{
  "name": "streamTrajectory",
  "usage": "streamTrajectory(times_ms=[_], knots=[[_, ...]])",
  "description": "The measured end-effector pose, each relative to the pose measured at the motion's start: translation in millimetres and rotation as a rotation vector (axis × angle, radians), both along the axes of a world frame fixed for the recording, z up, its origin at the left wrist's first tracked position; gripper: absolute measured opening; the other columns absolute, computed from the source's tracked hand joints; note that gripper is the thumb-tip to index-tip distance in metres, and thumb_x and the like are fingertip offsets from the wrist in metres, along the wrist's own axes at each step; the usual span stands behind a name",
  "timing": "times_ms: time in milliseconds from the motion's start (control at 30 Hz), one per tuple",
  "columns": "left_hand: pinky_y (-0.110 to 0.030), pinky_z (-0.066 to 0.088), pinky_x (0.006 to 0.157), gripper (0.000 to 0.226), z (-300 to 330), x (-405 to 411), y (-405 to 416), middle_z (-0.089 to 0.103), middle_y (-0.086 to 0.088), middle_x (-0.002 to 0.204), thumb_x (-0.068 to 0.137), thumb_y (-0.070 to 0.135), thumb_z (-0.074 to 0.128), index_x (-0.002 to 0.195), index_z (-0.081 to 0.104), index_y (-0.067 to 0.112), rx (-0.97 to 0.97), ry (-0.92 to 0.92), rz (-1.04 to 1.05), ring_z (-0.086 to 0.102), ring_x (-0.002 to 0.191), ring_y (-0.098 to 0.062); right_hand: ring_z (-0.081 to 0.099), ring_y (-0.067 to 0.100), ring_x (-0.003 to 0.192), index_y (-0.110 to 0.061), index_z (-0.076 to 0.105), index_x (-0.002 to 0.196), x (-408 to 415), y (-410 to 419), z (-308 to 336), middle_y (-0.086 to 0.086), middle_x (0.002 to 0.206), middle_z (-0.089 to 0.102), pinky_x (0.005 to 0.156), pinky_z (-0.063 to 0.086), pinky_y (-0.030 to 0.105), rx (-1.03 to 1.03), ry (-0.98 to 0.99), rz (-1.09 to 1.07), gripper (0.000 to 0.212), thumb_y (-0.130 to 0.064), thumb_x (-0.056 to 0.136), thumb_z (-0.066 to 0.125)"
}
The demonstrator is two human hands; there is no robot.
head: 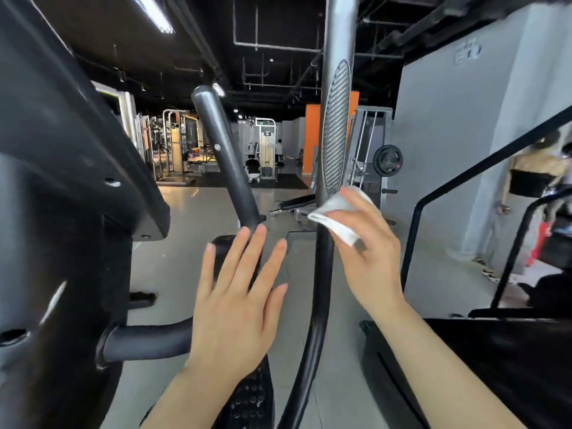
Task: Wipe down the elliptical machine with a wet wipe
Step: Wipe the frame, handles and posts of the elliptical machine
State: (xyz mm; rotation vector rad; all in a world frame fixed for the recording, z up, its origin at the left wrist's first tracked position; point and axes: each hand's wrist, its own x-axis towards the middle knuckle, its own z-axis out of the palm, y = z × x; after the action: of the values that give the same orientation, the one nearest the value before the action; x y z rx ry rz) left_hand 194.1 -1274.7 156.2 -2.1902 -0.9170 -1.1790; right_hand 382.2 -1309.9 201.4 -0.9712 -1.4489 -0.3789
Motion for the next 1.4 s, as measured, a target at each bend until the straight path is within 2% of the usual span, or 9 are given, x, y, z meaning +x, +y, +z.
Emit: streamTrajectory(times_ms=[100, 233, 400, 500, 633, 733, 967, 1167, 1400], knots=[[-0.051, 0.010, 0.119, 0.050, 36, 24, 15, 0.037, -0.008, 0.154, 0.099, 0.037, 0.035, 0.146, 0.042, 0.021, 0.048, -0.079, -0.004, 0.025, 0.146, -0.023, 0.042, 0.033, 0.135, -0.011, 0.071, 0.110, 31, 25, 76, 0.013, 0.137, 0.053, 0.113, 0.033, 0.035, 0.139, -0.296, -0.135, 0.027, -0.018, 0.091, 0.053], [-0.051, 0.007, 0.119, 0.050, 80, 44, 48, 0.035, -0.009, 0.155, 0.100, 0.037, 0.037, 0.148, 0.039, 0.020, 0.164, -0.171, 0.084, 0.023, 0.147, -0.024, 0.049, 0.032, 0.130, -0.001, 0.064, 0.121, 58, 74, 144, 0.017, 0.133, 0.058, 0.109, 0.038, 0.045, 0.139, -0.879, -0.401, 0.043, -0.015, 0.092, 0.035], [-0.052, 0.002, 0.119, 0.050, 113, 53, 92, 0.030, -0.012, 0.157, 0.101, 0.035, 0.038, 0.148, 0.040, 0.018, 0.273, -0.262, 0.243, 0.019, 0.148, -0.028, 0.066, 0.027, 0.098, -0.005, 0.074, 0.088, 76, 77, 145, 0.007, 0.091, 0.071, 0.117, 0.015, 0.027, 0.133, -1.323, -0.438, 0.057, -0.015, 0.103, 0.019], [-0.050, -0.004, 0.119, 0.051, 131, 55, 113, 0.027, -0.011, 0.159, 0.102, 0.036, 0.034, 0.150, 0.036, 0.019, 0.282, -0.291, 0.301, 0.016, 0.148, -0.029, 0.063, 0.026, 0.104, -0.008, 0.071, 0.094, 82, 74, 163, 0.005, 0.096, 0.069, 0.113, 0.032, 0.035, 0.028, -1.521, -0.417, 0.044, -0.013, 0.096, 0.027], [-0.055, -0.003, 0.118, 0.053, 135, 57, 126, 0.027, -0.007, 0.159, 0.101, 0.039, 0.035, 0.151, 0.033, 0.021, 0.310, -0.249, 0.340, 0.012, 0.148, -0.032, 0.061, 0.028, 0.115, -0.006, 0.072, 0.107, 89, 73, 223, 0.011, 0.113, 0.069, 0.111, 0.029, 0.030, 0.168, -1.387, -0.477, 0.040, -0.012, 0.089, 0.036], [-0.051, -0.010, 0.117, 0.055, 136, 51, 126, 0.027, -0.007, 0.159, 0.100, 0.040, 0.035, 0.152, 0.031, 0.021, 0.326, -0.198, 0.302, 0.010, 0.148, -0.032, 0.054, 0.029, 0.126, -0.005, 0.067, 0.118, 94, 83, 221, 0.012, 0.127, 0.063, 0.109, 0.034, 0.042, 0.213, -1.298, -0.490, 0.037, -0.016, 0.092, 0.043], [-0.046, -0.015, 0.117, 0.056, 126, 54, 108, 0.022, -0.010, 0.161, 0.102, 0.042, 0.025, 0.153, 0.027, 0.020, 0.224, -0.201, 0.218, 0.010, 0.149, -0.028, 0.038, 0.025, 0.137, -0.002, 0.057, 0.131, 103, 91, 88, 0.011, 0.141, 0.052, 0.118, 0.025, 0.042, 0.137, -1.054, -0.293, 0.038, -0.012, 0.096, 0.045], [-0.044, -0.010, 0.120, 0.051, 85, 72, 61, 0.025, -0.007, 0.160, 0.102, 0.033, 0.030, 0.151, 0.033, 0.020, 0.176, -0.247, 0.043, 0.013, 0.149, -0.024, 0.034, 0.020, 0.142, -0.004, 0.049, 0.138, 109, 79, -17, 0.008, 0.153, 0.035, 0.115, 0.030, 0.039, -0.040, -1.269, -0.302, 0.048, 0.002, 0.093, 0.032], [-0.049, 0.003, 0.120, 0.051, 45, 54, 32, 0.032, -0.011, 0.156, 0.100, 0.034, 0.034, 0.148, 0.039, 0.017, 0.094, -0.154, 0.131, 0.020, 0.148, -0.026, 0.051, 0.023, 0.127, -0.002, 0.062, 0.126, 103, 73, 74, 0.012, 0.133, 0.059, 0.120, 0.020, 0.037, 0.098, -1.242, -0.418, 0.045, -0.003, 0.086, 0.040]])
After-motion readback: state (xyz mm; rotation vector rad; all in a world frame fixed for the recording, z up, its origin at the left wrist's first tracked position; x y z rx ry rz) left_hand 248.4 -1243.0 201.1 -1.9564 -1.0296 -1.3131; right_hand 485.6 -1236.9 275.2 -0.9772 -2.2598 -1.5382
